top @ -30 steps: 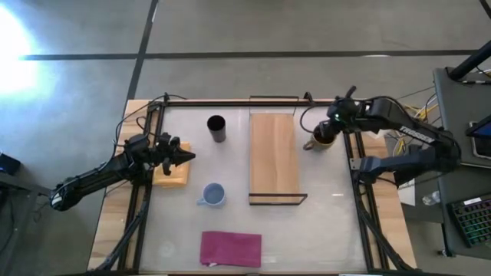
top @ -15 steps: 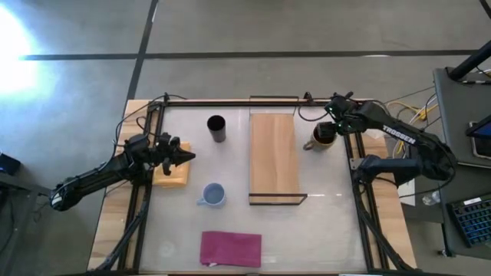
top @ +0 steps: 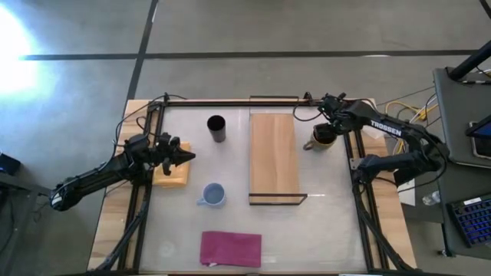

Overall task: Stack small to large cups/mugs on shelf
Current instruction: Put the dark green mug on the shelf

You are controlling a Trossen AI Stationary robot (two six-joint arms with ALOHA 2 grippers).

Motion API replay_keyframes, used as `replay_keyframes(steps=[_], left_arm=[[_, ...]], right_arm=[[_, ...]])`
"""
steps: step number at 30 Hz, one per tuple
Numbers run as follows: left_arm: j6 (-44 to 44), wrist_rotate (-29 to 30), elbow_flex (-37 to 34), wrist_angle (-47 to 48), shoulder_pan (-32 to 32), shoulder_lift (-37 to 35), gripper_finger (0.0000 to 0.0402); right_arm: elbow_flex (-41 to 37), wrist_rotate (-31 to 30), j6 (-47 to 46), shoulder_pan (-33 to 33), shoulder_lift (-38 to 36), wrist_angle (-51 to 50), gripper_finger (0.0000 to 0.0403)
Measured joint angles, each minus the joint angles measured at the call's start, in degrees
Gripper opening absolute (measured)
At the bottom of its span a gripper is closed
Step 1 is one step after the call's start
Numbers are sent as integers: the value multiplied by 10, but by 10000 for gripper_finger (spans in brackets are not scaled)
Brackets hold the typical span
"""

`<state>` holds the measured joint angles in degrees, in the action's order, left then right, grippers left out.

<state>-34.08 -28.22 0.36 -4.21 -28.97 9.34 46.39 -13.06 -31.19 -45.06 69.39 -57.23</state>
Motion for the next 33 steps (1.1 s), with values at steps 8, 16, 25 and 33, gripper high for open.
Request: replay_keyframes(steps=[8, 16, 25, 33], left_arm=[[0, 0, 0, 0, 0, 0, 2], [0, 0, 0, 0, 0, 0, 2], [0, 0, 0, 0, 0, 0, 2], [0, 0, 0, 0, 0, 0, 2]], right_arm=[[-32, 39, 8, -24, 2, 21, 148], [-33, 41, 43, -24, 1, 39, 43], [-5, 57, 54, -12, -11, -38, 29], [160, 52, -52, 99, -58, -172, 29]])
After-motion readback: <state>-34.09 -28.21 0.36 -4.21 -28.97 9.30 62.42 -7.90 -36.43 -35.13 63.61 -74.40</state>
